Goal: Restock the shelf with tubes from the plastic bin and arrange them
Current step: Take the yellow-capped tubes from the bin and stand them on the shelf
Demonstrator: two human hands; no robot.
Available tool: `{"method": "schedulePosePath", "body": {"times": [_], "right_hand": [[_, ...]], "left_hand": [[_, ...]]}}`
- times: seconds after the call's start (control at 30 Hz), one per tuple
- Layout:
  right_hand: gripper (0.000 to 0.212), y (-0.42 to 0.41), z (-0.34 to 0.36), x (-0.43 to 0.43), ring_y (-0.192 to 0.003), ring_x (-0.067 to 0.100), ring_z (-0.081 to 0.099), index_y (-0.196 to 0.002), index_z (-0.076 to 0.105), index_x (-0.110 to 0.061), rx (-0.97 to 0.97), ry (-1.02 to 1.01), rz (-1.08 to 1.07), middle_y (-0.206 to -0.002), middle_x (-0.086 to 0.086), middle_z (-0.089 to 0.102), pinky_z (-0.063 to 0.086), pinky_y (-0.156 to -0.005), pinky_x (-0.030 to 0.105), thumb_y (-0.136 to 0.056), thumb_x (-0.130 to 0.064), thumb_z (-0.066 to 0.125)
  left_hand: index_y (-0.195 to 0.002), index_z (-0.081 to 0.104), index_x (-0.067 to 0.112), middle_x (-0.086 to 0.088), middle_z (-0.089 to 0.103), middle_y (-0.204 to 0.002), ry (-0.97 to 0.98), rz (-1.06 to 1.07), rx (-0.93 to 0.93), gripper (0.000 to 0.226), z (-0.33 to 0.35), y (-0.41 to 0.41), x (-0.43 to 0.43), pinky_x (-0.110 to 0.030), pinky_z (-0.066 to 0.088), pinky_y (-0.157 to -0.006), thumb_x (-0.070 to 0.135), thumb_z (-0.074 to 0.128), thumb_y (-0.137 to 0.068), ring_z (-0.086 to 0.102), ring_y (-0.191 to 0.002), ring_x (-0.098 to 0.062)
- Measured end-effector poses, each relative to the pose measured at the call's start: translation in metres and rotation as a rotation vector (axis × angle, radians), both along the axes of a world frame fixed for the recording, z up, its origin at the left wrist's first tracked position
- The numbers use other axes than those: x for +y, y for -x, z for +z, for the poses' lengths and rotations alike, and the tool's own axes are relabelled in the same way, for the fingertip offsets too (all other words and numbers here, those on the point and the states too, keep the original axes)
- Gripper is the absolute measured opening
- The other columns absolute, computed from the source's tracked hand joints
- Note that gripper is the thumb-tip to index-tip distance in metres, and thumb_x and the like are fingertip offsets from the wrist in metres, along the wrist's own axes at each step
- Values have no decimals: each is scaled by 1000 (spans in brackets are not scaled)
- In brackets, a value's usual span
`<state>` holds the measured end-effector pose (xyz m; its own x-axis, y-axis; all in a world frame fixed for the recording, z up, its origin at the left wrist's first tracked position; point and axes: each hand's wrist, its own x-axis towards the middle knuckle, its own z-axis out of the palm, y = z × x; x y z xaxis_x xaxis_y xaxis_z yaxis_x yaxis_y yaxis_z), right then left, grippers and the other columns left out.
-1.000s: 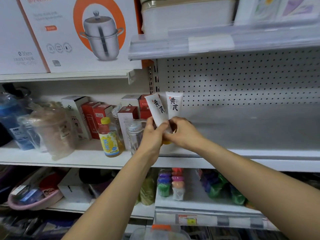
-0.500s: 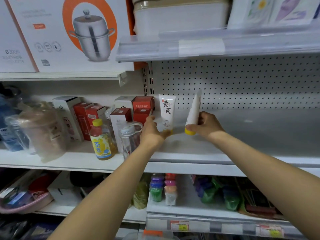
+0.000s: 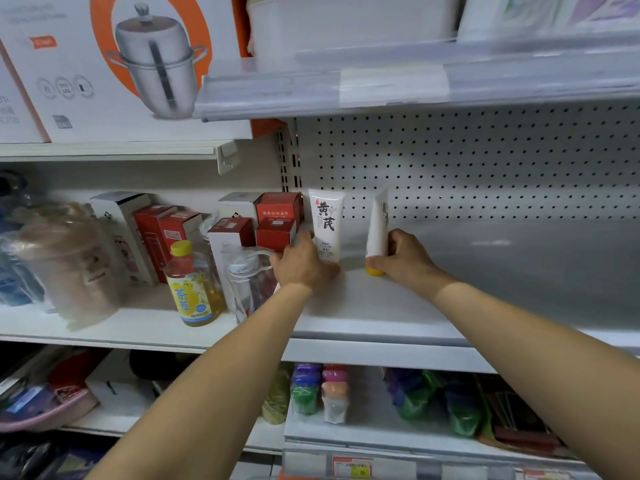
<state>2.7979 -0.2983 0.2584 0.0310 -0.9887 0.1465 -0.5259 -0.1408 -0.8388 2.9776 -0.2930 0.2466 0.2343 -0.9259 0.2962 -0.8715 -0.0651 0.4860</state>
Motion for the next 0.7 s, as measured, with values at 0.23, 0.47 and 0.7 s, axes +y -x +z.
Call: {"method": "schedulePosePath", "body": {"times": [0.23,0.47,0.7], "right_hand": [[37,-5,-2,-12,-91,21,57,-106,53,-10,33,23,-25,-106,6,60,39,-54,18,-76,-15,76],[38,-7,-5,-14,-93,24,60,-105,53,-10,73,17,-56,-108,7,62,46,-68,28,-75,-20,74],[49,-6,-3,1,-99,24,60,-119,49,-11,95,-31,-69,-116,7,62,51,-81,35,-78,-24,72]], "left_hand": [[-132,39,19,-5,65,-115,10,-1,-21,69,0,3,-13,-38,30,-92,47,68,-76,58,-113,-26],[-129,39,18,-5,66,-113,13,-25,12,65,-3,1,-12,-40,30,-93,46,67,-77,59,-111,-27],[-141,27,18,-4,62,-124,-82,-65,116,88,0,-3,-8,-46,34,-105,48,73,-73,55,-119,-27]]}}
